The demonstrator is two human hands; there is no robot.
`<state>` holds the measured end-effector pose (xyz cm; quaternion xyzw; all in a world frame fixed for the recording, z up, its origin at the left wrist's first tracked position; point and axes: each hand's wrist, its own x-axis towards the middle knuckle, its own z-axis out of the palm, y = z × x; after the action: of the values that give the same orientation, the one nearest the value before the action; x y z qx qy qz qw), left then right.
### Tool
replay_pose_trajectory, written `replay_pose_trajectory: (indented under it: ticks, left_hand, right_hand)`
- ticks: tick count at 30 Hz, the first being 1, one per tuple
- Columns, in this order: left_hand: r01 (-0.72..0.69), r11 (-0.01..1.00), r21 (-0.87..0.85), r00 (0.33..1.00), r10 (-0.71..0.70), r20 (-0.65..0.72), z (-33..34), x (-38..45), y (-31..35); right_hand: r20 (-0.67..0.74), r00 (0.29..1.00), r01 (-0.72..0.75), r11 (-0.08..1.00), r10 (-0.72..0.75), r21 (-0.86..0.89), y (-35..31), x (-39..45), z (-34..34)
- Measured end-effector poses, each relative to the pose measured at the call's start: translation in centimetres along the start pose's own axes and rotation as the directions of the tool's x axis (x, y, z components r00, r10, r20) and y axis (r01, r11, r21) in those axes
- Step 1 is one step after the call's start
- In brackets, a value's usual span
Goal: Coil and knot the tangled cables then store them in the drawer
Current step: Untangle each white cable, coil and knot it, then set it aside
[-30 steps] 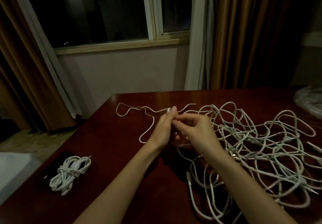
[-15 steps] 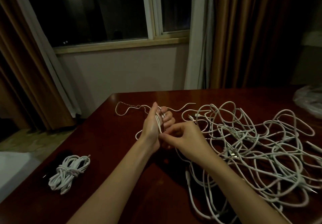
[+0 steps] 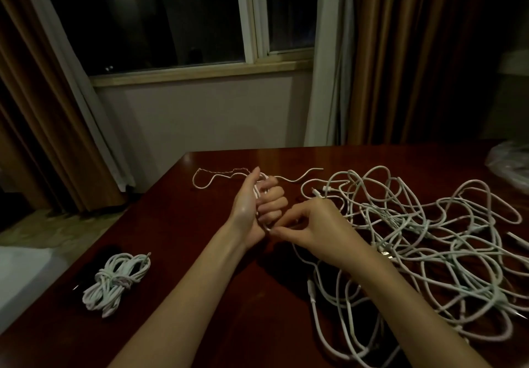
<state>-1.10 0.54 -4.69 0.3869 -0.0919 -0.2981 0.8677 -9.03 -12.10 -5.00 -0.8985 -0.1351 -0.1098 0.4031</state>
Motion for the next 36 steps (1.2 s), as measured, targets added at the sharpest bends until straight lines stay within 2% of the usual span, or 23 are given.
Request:
replay_pose_trajectory:
  ticks: [4, 6, 8, 11, 13, 19, 23, 26, 30, 33, 36]
  left_hand:
    - [0.038, 0.998, 0.04, 0.999, -0.039, 0.021, 0.2, 0.1, -0.3]
    - [0.06, 0.988, 0.14, 0.997, -0.065, 0.032, 0.4, 0.0, 0.0]
    - [0.08, 0.972, 0.223, 0.996, -0.089, 0.03, 0.4, -0.2, 0.3]
    - [0.096, 0.96, 0.262, 0.994, -0.104, 0.017, 0.2, -0.4, 0.5]
    - [0.105, 0.957, 0.271, 0.993, -0.114, 0.018, 0.1, -0.3, 0.5]
    - [0.029, 0.919, 0.392, 0.997, -0.057, 0.06, 0.2, -0.1, -0.6]
    - [0.044, 0.807, 0.589, 0.995, -0.091, 0.05, 0.5, -0.4, -1.1]
    - [0.009, 0.753, 0.657, 0.999, -0.039, 0.031, 0.8, -0.3, -1.3]
    - [-0.009, 0.732, 0.681, 1.0, -0.004, 0.017, 0.8, -0.3, -1.2]
    - [-0.021, 0.691, 0.723, 0.999, -0.011, 0.04, 1.0, -0.5, -1.3]
    - [0.004, 0.722, 0.692, 0.999, -0.026, 0.021, 0.7, -0.3, -1.1]
  right_hand:
    - [-0.155, 0.983, 0.05, 0.962, -0.094, -0.268, 0.1, -0.2, 0.3]
    - [-0.2, 0.978, -0.027, 0.909, -0.063, -0.416, 0.1, -0.3, 0.0]
    - [-0.188, 0.982, -0.071, 0.886, -0.018, -0.457, 0.3, -0.3, -0.5]
    - [-0.088, 0.996, -0.008, 0.953, -0.02, -0.303, 0.5, -0.2, -1.4]
    - [-0.052, 0.998, 0.03, 0.961, -0.046, -0.276, 0.3, -0.2, -1.5]
    - [-0.118, 0.99, 0.031, 0.945, -0.073, -0.324, 0.1, -0.1, -1.3]
    - [-0.153, 0.987, 0.005, 0.952, -0.054, -0.305, 0.0, -0.2, -1.0]
    - [-0.178, 0.983, -0.013, 0.956, -0.041, -0.293, 0.1, -0.1, -1.0]
    - [-0.199, 0.98, -0.021, 0.987, -0.011, -0.16, 0.1, -0.1, -1.2]
    - [-0.173, 0.985, -0.022, 0.99, -0.003, -0.143, -0.3, -0.2, -1.0]
    - [-0.169, 0.984, -0.049, 0.996, 0.06, 0.071, -0.5, -0.1, -1.4]
